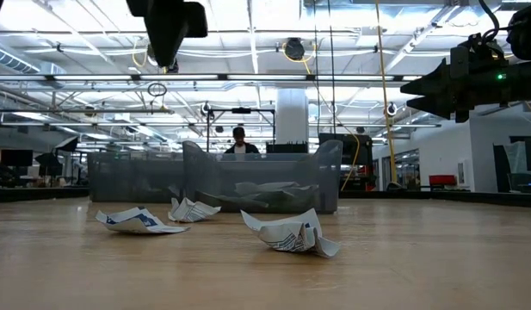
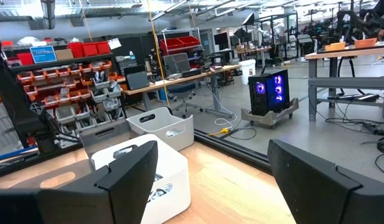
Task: Pick & Place First Aid Supplies
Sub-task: Put the blue alcohol pad into the left black bin
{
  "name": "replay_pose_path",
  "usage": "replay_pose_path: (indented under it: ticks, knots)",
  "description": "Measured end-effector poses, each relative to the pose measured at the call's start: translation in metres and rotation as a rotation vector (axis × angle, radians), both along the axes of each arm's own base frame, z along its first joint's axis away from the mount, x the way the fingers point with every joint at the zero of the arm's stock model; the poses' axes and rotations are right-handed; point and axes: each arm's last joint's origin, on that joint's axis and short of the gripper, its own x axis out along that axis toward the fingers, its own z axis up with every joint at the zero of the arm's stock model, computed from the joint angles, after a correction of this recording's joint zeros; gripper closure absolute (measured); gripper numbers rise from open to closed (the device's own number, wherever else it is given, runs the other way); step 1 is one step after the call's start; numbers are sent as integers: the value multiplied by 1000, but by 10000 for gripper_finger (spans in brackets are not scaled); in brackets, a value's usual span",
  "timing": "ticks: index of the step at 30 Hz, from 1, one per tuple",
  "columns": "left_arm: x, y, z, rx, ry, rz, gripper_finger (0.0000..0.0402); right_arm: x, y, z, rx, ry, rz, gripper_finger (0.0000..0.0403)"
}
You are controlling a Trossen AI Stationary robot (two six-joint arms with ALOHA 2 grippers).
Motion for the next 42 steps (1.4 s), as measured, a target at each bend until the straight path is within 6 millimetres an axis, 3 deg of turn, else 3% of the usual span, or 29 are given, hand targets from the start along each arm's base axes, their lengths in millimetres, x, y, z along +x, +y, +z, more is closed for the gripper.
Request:
replay_pose_path:
  ticks: [14, 38, 42]
  knots:
    - [17, -25, -70, 49, 56, -41, 126, 0, 0, 0, 0, 0, 0, 105]
    - [9, -33, -151, 96, -27, -16, 120, 0, 0, 0, 0, 0, 0, 105]
    - [8, -35, -160, 119, -3, -32, 149, 0, 0, 0, 0, 0, 0, 105]
